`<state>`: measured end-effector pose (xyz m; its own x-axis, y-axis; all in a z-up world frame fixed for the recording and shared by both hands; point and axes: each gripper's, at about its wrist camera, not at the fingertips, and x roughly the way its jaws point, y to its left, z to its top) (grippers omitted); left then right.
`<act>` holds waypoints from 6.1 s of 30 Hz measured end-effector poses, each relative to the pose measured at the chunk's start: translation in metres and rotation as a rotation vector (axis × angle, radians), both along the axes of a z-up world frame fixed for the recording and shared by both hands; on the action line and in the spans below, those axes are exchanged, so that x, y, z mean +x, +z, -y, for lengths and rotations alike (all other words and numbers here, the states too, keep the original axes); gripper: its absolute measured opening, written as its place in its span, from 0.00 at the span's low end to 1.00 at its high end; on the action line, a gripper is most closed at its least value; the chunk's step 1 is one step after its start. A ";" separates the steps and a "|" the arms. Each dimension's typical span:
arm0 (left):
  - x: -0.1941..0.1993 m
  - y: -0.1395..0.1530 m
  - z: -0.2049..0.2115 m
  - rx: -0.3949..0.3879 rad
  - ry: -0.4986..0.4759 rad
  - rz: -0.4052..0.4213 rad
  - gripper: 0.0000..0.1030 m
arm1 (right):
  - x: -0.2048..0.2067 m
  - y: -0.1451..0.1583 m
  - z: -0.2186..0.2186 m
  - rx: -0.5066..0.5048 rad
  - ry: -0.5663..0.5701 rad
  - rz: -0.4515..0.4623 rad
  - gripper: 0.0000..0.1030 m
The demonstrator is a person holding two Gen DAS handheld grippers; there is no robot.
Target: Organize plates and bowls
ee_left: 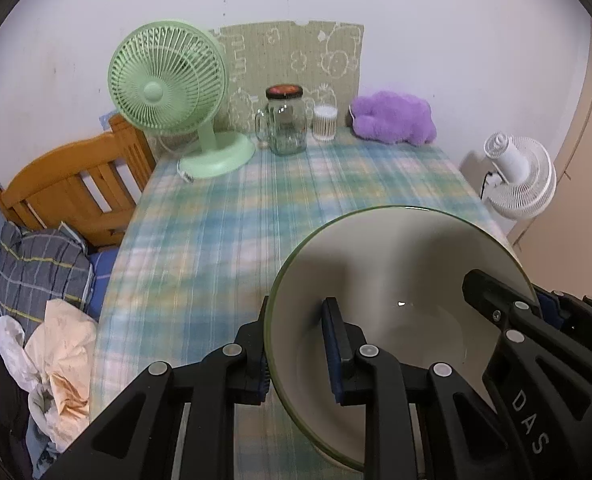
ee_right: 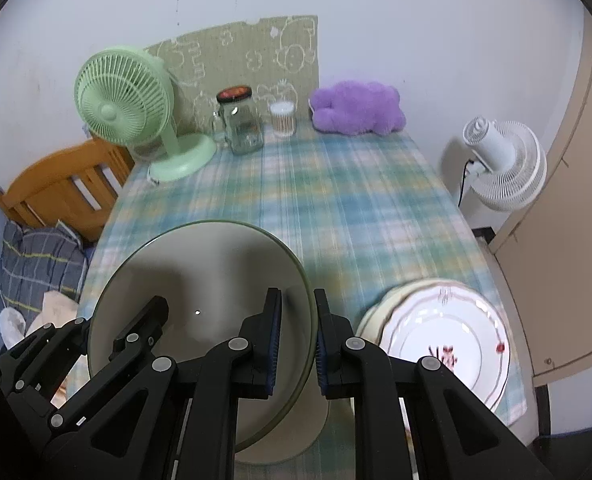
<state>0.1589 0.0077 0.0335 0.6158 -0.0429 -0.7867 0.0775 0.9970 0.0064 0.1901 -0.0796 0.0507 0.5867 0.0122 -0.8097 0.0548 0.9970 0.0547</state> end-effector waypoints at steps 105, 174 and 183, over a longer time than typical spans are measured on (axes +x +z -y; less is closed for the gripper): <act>-0.003 -0.113 0.013 -0.136 0.020 -0.289 0.81 | 0.017 -0.134 0.027 0.234 0.172 -0.354 0.36; -0.018 -0.033 0.137 -0.202 -0.171 -0.128 0.62 | -0.015 -0.046 0.146 0.171 0.044 -0.194 0.38; -0.016 -0.042 0.171 -0.220 -0.170 -0.150 0.62 | -0.014 -0.051 0.185 0.155 0.036 -0.209 0.38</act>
